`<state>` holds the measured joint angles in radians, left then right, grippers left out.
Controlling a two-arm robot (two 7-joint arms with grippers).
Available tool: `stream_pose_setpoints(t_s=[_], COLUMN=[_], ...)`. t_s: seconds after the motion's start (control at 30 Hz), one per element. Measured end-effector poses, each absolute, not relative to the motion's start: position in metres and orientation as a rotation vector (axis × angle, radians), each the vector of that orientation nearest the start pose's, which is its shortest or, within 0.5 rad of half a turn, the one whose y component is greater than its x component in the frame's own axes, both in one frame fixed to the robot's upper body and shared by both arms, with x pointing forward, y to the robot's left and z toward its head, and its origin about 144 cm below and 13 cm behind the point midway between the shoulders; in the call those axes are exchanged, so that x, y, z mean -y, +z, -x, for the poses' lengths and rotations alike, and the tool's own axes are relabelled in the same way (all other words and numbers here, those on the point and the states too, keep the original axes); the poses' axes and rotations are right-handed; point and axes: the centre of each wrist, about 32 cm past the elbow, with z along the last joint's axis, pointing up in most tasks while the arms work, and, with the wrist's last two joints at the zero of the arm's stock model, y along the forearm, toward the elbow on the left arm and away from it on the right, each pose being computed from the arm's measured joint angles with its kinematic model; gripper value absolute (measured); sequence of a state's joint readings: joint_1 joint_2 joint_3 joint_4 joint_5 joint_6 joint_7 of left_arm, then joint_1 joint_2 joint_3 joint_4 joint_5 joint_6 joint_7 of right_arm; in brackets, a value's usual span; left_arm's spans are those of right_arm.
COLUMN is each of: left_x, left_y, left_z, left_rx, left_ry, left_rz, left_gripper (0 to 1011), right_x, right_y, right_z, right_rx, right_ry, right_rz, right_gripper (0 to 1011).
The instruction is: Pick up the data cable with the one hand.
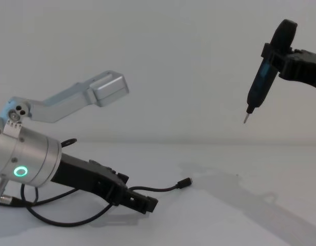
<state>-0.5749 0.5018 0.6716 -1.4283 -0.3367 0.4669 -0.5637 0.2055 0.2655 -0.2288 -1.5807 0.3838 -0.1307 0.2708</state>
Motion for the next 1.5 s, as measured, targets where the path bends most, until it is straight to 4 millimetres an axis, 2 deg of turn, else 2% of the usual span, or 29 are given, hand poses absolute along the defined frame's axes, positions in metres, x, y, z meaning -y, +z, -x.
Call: stream_pose_setpoints(t_s=[0.13,0.37,0.5,0.6,0.73,0.8,0.93,0.97,1.03,1.23,1.5], left_x=[-0.2187,-0.2194,-0.2197,-0.2199,-0.2201,-0.2201,-0.2202,-0.2202,-0.2202,-0.2202,-0.2204], left_y=[1.238,1.2354,1.2344,1.2337,1.2332,1.233,1.2326,1.2326,1.2325,1.2322,1.232], left_z=[-0.5603,-0.5597,-0.5594,-0.5592,-0.559,-0.559,-0.5589,-0.5589,-0.5589,-0.5589,-0.5588], left_rx=[-0.047,-0.057,-0.062,-0.064,-0.066,-0.067,-0.069,-0.069,-0.07,-0.071,-0.072], left_ry=[0.608,0.614,0.617,0.618,0.619,0.62,0.62,0.62,0.621,0.622,0.622], left_rz=[-0.545,-0.543,-0.543,-0.544,-0.544,-0.544,-0.543,-0.543,-0.543,-0.543,-0.543], left_gripper=[996,853,712,659,488,456,315,315,209,55,46], right_x=[0.233,0.233,0.233,0.233,0.233,0.233,0.233,0.233,0.233,0.2331,0.2315], right_y=[1.2091,1.2091,1.2091,1.2091,1.2091,1.2092,1.2091,1.2091,1.2091,1.2091,1.2062], right_z=[-0.5063,-0.5063,-0.5063,-0.5063,-0.5063,-0.5063,-0.5063,-0.5063,-0.5063,-0.5063,-0.5086], right_rx=[0.155,0.155,0.155,0.155,0.155,0.156,0.155,0.155,0.156,0.155,0.146], right_ry=[-1.065,-1.065,-1.065,-1.065,-1.065,-1.065,-1.065,-1.065,-1.065,-1.065,-1.055], right_rz=[-0.264,-0.264,-0.264,-0.264,-0.264,-0.264,-0.264,-0.264,-0.264,-0.264,-0.258], right_gripper=[274,275,275,274,275,275,274,274,274,275,274])
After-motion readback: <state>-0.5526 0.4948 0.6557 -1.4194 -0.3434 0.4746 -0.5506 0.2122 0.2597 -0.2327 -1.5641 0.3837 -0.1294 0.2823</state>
